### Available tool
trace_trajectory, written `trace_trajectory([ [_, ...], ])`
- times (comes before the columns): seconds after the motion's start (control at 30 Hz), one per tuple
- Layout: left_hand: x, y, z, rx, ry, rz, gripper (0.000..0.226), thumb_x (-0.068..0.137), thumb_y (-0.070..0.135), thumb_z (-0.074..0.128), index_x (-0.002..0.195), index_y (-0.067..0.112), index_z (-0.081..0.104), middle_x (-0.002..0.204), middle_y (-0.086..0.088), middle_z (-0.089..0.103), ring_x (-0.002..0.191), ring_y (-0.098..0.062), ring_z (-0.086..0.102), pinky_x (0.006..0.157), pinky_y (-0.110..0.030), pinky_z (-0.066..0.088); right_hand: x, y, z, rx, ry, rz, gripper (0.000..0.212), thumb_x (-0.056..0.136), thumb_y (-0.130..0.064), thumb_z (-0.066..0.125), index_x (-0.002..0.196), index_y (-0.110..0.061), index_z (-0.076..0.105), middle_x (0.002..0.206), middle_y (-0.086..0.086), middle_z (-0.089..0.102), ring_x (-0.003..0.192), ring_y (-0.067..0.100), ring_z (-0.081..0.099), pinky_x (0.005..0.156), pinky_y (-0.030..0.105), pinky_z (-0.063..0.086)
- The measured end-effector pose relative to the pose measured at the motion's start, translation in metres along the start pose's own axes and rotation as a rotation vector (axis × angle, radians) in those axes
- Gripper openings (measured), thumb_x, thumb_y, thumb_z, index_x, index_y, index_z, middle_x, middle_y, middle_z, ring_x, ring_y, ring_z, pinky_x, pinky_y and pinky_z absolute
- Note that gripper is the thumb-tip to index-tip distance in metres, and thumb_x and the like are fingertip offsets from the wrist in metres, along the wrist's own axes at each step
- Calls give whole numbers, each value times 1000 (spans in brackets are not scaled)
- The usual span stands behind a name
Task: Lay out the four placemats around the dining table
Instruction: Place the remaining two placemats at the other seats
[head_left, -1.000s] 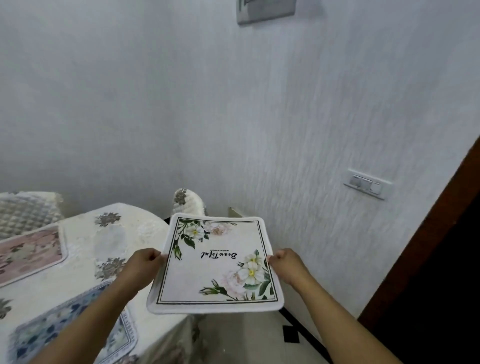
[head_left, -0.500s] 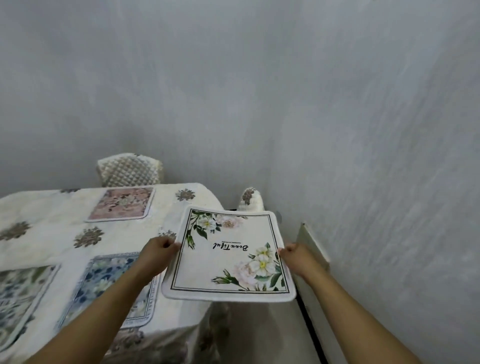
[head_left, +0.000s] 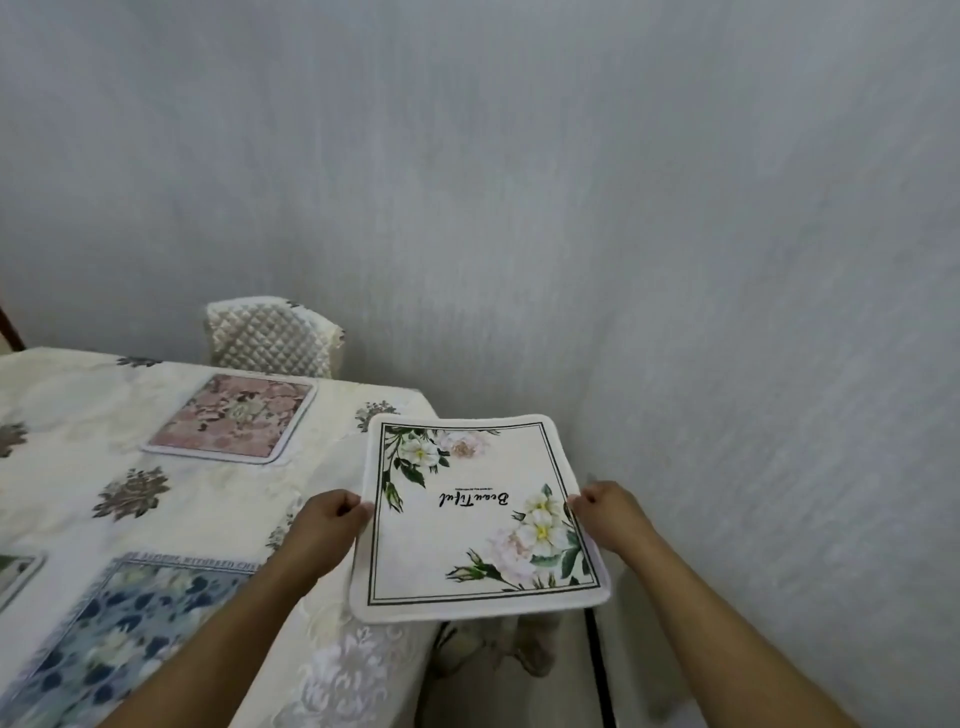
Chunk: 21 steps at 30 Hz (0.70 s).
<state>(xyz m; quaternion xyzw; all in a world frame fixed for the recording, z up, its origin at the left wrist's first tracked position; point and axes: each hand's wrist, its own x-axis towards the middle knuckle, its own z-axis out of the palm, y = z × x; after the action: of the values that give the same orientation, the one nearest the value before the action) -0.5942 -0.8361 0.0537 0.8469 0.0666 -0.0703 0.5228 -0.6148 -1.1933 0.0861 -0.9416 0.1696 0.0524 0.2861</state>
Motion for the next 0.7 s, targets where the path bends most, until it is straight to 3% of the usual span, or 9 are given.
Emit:
trace_trajectory([
  [0.17,29,-7,14,-46,139,-112,31,91,23,63,62,16,55,54,0,50,50,-17,47,54,-33,41,104,-29,12,-136,-73,-153,35,89,-29,52,59,-12,52,69,9,65,72,29,61,63,31,43],
  [0.3,42,-8,34,-83,287,-209,33,92,25,61,61,18,51,56,-4,49,54,-18,46,59,-32,39,195,-65,30,-200,-185,-330,29,91,-28,51,81,-4,64,85,19,70,81,34,64,66,32,40],
  [0.47,48,4,75,-140,525,-329,38,92,20,61,60,20,40,58,-1,41,54,-15,38,55,-30,29,278,-111,54,-279,-331,-562,23,93,-28,52,80,-10,61,89,18,69,79,29,62,67,31,41],
  [0.57,53,6,98,-159,623,-408,36,92,22,61,63,19,41,62,-2,40,58,-16,38,57,-31,28,308,-143,72,-359,-387,-668,29,94,-26,51,90,-1,66,94,22,69,75,29,55,66,31,39],
  [0.7,69,-5,116,-226,743,-510,35,91,25,61,64,20,40,64,1,42,59,-14,40,55,-30,30,332,-186,104,-431,-437,-771,28,94,-23,51,88,-1,66,97,23,69,88,35,63,68,30,40],
])
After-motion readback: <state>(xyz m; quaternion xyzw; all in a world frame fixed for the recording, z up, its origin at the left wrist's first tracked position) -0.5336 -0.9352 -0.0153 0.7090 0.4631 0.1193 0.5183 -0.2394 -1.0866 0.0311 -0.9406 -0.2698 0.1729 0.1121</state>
